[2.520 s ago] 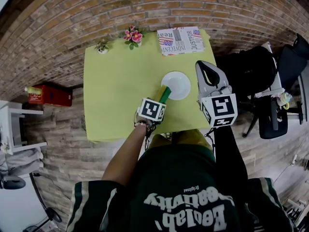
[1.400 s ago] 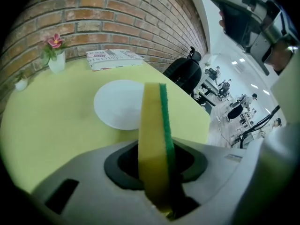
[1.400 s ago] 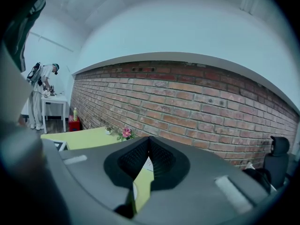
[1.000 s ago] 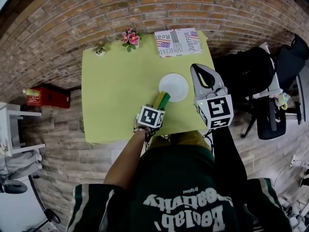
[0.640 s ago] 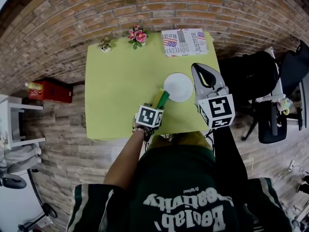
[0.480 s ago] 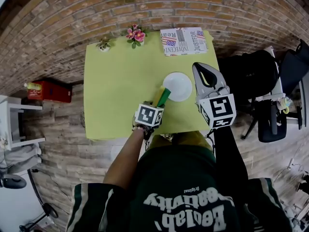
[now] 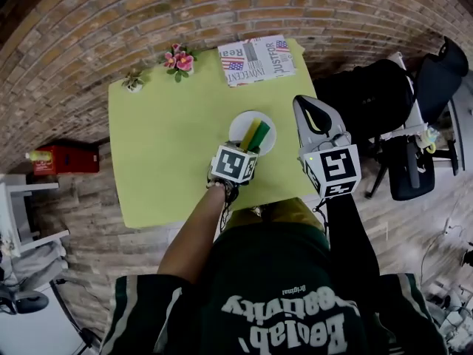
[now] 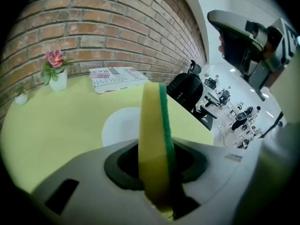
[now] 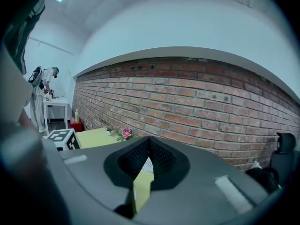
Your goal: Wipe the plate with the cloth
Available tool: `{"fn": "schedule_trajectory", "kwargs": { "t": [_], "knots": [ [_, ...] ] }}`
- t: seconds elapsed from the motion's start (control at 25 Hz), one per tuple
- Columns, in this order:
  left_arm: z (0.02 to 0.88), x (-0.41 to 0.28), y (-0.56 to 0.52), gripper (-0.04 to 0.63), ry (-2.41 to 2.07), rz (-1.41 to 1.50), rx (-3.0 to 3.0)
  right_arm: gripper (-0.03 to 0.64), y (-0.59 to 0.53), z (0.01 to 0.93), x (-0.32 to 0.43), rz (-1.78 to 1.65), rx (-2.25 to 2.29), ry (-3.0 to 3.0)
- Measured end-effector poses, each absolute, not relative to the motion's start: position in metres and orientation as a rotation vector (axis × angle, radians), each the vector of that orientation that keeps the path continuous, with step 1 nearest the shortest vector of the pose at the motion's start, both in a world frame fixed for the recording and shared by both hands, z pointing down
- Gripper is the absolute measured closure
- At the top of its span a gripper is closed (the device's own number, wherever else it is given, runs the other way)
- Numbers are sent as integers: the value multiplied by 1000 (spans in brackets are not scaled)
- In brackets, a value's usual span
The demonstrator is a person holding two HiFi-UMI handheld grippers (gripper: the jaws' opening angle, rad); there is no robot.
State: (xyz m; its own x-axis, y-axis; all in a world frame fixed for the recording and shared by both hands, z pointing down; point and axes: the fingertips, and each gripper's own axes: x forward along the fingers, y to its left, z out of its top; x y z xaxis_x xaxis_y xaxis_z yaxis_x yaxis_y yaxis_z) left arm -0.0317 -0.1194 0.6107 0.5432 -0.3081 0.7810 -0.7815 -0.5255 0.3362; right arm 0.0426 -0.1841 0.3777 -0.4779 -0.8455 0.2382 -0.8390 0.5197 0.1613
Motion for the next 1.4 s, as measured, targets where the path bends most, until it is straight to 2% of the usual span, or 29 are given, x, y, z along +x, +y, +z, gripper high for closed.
{"fn": "schedule_trajectory", "kwargs": {
  "t": [0.32, 0.56, 0.92, 1.4],
  "knots": [
    [621, 16, -144, 456, -799, 927, 2107, 603, -189, 388, 79, -4, 1474, -2403],
    [636, 27, -150, 456, -783, 968, 2057, 603, -194, 394, 91, 15, 1486, -2372],
    [643, 16, -154, 456, -810, 930, 2007, 603, -203, 398, 84, 11, 1459, -2388],
    [644, -40, -160, 456, -943, 846, 1898, 603, -215, 399, 46, -10, 1353, -2462]
  ]
}}
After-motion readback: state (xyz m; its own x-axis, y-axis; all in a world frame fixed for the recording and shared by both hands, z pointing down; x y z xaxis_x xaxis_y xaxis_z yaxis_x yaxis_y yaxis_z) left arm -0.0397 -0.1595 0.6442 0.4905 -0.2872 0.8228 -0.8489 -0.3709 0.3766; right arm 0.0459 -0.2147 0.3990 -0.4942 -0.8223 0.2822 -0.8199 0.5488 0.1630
